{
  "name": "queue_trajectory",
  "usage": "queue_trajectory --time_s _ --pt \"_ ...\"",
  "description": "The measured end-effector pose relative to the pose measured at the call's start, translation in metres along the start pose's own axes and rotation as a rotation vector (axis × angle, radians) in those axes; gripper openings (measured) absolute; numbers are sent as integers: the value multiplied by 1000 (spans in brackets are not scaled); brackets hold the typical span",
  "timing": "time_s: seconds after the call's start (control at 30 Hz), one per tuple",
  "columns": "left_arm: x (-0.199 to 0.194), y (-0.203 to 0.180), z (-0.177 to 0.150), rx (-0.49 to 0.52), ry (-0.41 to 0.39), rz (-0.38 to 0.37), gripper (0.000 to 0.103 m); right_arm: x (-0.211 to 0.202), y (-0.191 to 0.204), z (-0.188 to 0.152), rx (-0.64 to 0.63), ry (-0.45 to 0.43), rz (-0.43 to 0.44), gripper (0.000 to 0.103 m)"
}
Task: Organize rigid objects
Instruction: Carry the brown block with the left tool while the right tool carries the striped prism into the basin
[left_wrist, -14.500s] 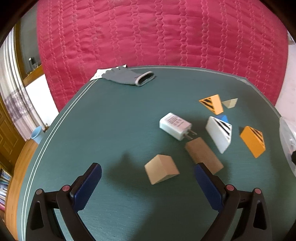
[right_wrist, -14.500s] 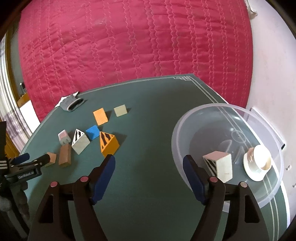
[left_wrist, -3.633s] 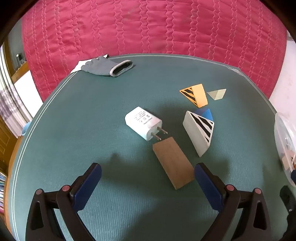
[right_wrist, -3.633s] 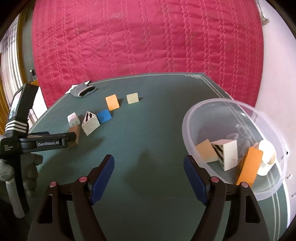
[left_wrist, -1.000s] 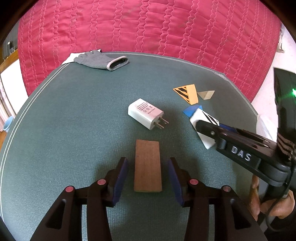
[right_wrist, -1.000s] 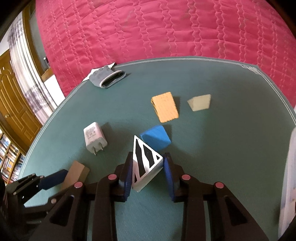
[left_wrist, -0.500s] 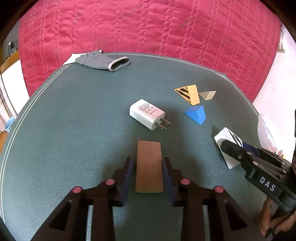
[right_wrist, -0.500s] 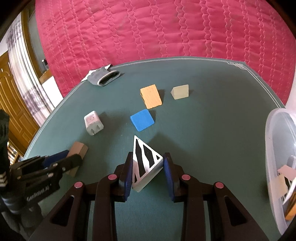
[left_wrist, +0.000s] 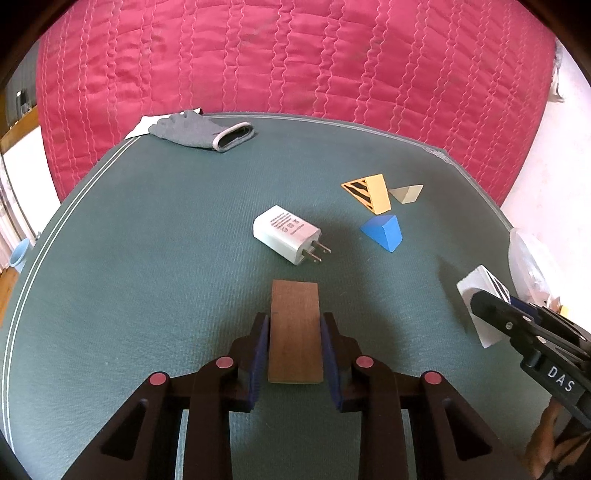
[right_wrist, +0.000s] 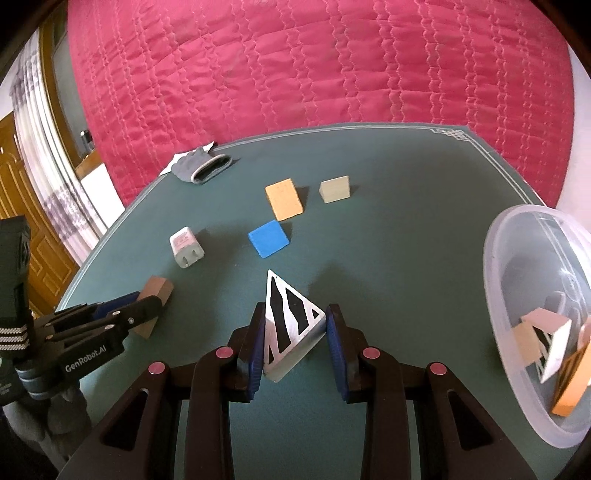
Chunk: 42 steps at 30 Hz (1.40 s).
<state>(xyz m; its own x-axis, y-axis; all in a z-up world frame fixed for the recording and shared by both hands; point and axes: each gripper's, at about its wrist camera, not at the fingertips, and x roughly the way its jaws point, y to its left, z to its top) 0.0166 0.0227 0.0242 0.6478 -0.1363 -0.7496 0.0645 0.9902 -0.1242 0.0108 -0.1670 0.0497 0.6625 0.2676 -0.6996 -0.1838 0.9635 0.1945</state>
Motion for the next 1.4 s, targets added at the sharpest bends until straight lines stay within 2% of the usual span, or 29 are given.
queue_trajectory --time_s 0.67,1.4 --pt "-11 -18 -1 32 -12 13 29 -36 -38 3 79 -82 -42 32" --pt "-12 -58 4 102 -14 12 29 -75 -108 -4 180 -148 -166 32"
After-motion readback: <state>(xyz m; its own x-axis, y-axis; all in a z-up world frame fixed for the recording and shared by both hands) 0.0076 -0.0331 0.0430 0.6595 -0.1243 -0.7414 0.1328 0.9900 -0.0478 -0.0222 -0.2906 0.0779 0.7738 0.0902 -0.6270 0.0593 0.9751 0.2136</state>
